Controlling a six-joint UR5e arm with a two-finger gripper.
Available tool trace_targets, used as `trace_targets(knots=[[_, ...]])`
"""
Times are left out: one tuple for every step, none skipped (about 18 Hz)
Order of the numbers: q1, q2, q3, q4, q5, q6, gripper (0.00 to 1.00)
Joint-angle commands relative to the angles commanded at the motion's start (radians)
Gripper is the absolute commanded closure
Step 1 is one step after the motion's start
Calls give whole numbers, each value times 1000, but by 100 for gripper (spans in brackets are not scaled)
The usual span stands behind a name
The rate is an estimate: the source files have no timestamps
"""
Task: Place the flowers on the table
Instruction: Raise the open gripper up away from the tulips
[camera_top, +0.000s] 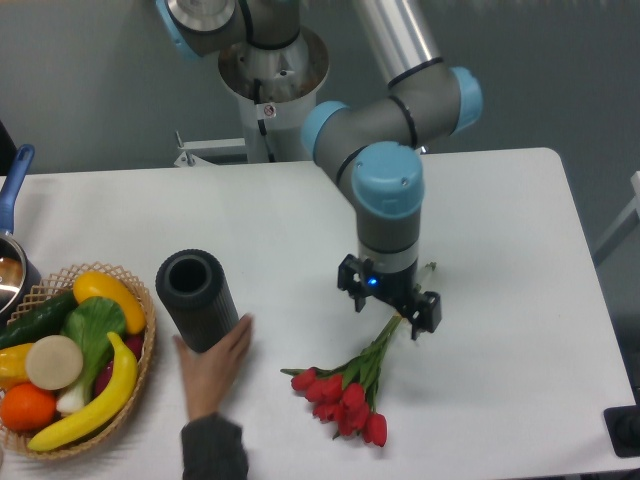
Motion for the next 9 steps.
trace_targets(knots=[[17,5,2,-17,0,38,0],[31,8,2,-35,0,81,0],[49,11,0,-51,0,116,0],[61,11,2,-61,2,140,0],[66,12,3,-68,2,146,0],[69,15,5,-69,2,146,0],[74,15,9,-69,2,146,0],[88,17,11,-69,0,146,0],[91,17,15,-69,0,149,0]])
